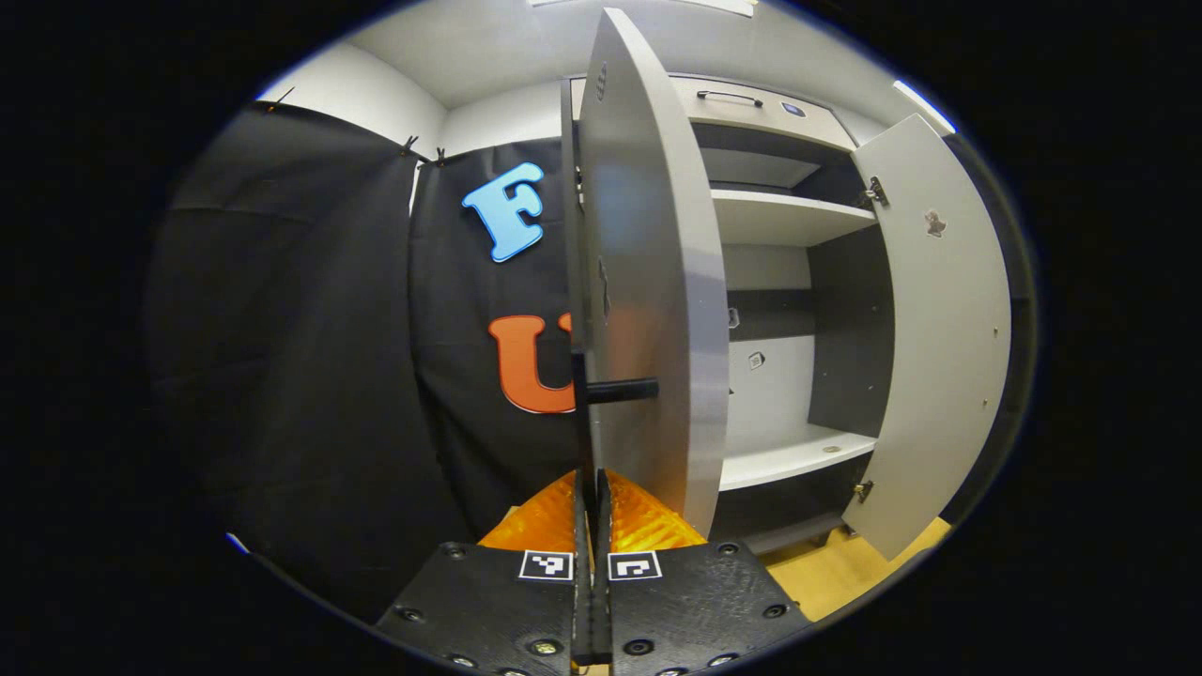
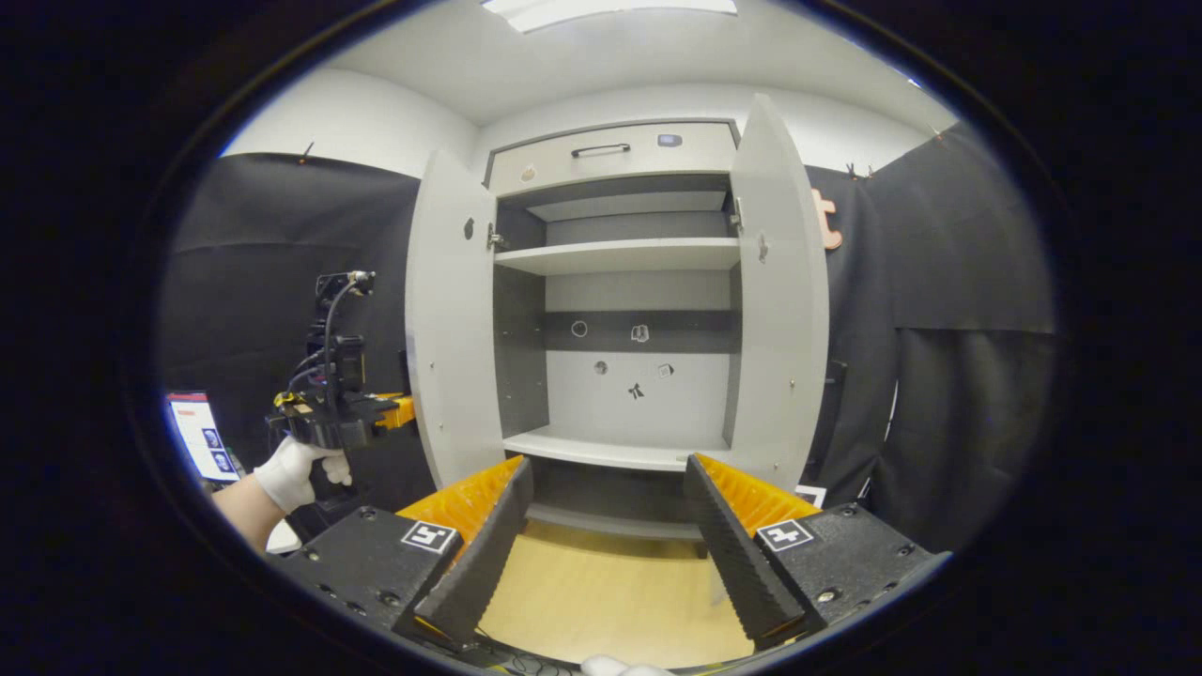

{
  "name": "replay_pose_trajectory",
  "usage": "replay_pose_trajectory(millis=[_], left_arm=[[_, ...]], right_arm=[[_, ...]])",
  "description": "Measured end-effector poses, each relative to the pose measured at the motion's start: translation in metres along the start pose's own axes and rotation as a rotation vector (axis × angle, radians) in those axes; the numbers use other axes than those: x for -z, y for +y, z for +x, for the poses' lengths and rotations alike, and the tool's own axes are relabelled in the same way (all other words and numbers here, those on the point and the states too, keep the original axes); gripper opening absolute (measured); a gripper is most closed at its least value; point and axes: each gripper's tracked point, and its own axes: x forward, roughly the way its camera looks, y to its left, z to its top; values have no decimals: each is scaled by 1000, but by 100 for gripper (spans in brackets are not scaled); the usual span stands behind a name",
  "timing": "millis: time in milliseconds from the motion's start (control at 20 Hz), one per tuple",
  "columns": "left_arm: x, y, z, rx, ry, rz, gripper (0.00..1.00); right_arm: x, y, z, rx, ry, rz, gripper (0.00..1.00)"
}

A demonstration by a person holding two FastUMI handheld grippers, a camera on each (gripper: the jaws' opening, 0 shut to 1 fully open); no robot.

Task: Open the right door of the double-door shoe cabinet with the right hand, and open the left door with the left hand.

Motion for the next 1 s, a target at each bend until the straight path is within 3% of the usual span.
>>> replay_pose_trajectory(millis=[400,500,550,600,650,700,750,1000], left_arm=[[5,35,6,103,-16,-77,0],[4,30,6,97,-18,-62,0],[4,28,5,95,-20,-67,9],[5,29,4,92,-14,-72,0],[5,31,5,88,-9,-71,0],[6,30,5,84,0,-63,10],[6,32,3,80,-1,-50,0],[11,41,-20,51,-3,-10,1]], right_arm=[[-1,20,9,-41,4,-4,100],[-1,23,9,-47,5,-5,100],[0,25,9,-49,6,-5,100],[1,25,9,-49,6,-5,100],[1,25,9,-49,7,-7,97],[1,25,8,-47,8,-8,97],[1,25,7,-47,9,-8,100],[2,26,4,-53,8,-6,100]])
